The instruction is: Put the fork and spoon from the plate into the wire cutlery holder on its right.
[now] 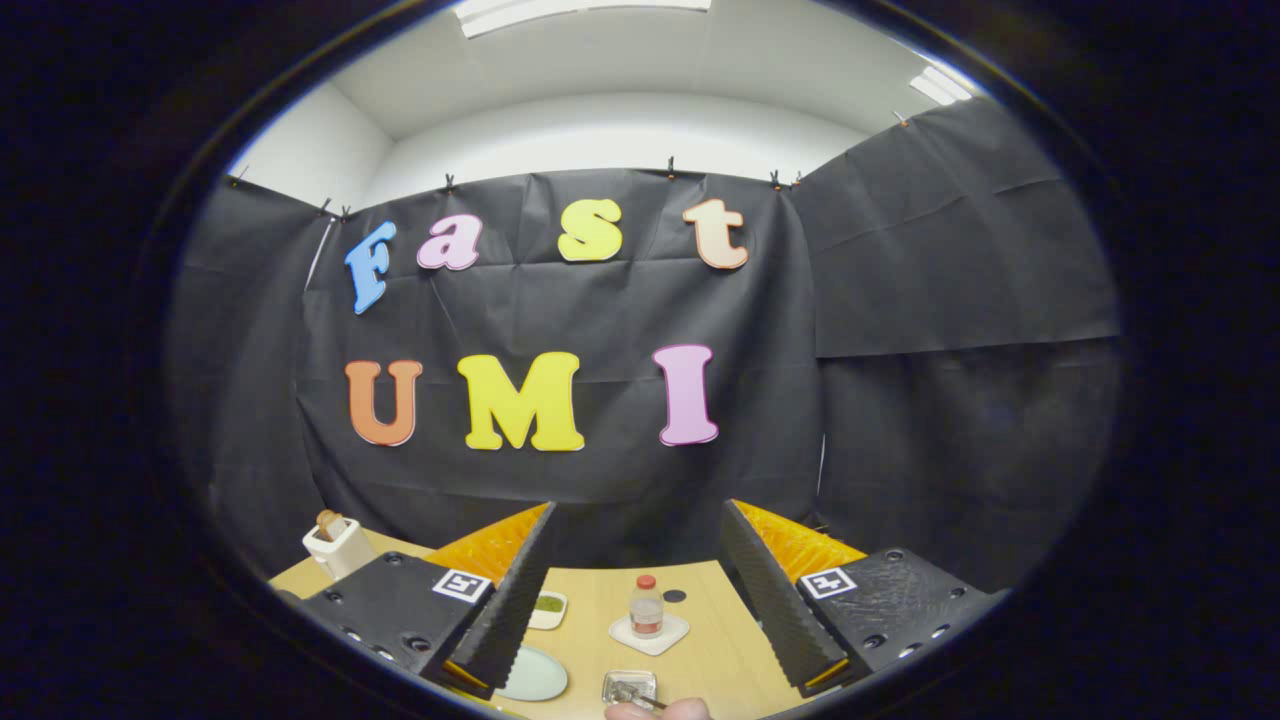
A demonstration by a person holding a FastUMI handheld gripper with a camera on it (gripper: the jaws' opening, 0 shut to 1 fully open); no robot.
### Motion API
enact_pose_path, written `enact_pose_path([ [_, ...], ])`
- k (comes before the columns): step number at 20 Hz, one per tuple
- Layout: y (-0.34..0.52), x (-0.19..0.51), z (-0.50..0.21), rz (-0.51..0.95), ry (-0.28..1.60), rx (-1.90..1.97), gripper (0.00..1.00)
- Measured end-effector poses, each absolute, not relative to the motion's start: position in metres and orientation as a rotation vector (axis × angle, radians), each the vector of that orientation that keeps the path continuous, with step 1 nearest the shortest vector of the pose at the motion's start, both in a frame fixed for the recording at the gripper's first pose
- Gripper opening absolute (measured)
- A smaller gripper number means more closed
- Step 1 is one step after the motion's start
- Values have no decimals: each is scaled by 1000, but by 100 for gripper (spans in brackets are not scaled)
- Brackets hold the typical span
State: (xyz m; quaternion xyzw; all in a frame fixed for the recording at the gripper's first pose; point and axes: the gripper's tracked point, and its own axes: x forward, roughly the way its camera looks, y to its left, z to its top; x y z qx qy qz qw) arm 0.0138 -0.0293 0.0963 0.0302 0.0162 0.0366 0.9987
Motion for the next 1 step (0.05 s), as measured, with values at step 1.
enact_pose_path([
  [1,-30,14,96,75,34,52,96],
])
